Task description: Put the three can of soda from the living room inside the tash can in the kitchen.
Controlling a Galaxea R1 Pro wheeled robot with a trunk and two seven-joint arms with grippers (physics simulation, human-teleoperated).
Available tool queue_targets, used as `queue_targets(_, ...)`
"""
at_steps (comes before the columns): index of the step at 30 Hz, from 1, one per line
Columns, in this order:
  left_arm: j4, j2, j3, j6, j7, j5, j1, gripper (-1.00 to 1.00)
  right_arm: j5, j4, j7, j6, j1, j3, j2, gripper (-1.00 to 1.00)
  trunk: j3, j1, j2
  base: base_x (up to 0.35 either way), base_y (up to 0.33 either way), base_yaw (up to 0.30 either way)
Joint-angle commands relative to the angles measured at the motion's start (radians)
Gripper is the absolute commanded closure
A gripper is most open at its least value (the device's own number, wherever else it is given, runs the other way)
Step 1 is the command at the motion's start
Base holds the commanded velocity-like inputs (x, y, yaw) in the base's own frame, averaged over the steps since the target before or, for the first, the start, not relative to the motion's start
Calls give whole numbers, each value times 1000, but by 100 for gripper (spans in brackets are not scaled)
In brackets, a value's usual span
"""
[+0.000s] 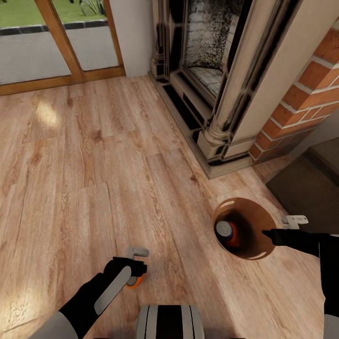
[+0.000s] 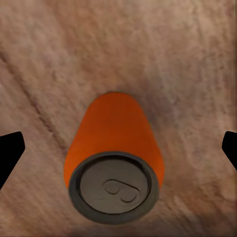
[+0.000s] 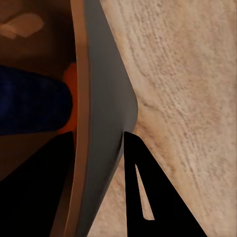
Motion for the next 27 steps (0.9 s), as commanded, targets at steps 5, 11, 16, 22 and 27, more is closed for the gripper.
queue_targets(5, 33, -11, 0, -4, -3, -21, 0, -100, -12, 0, 1, 7, 0, 1, 0, 100, 0, 0, 0, 0, 0, 0)
queue_targets(11, 160, -45, 0, -78, -34, -80, -4, -100, -12, 0, 1, 7, 0, 1, 0, 100, 0, 0, 0, 0, 0, 0)
queue_targets(16, 183, -52, 1, -90, -59, -100, -5, -100, -12, 0, 1, 7, 0, 1, 0, 100, 0, 0, 0, 0, 0, 0)
queue_targets(22, 186, -53, 2, -91, -61, -104, -5, -100, -12, 0, 2, 7, 0, 1, 0, 100, 0, 0, 0, 0, 0, 0)
queue_targets(27, 188, -55, 2, -91, -61, -104, -5, -100, -12, 0, 2, 7, 0, 1, 0, 100, 0, 0, 0, 0, 0, 0)
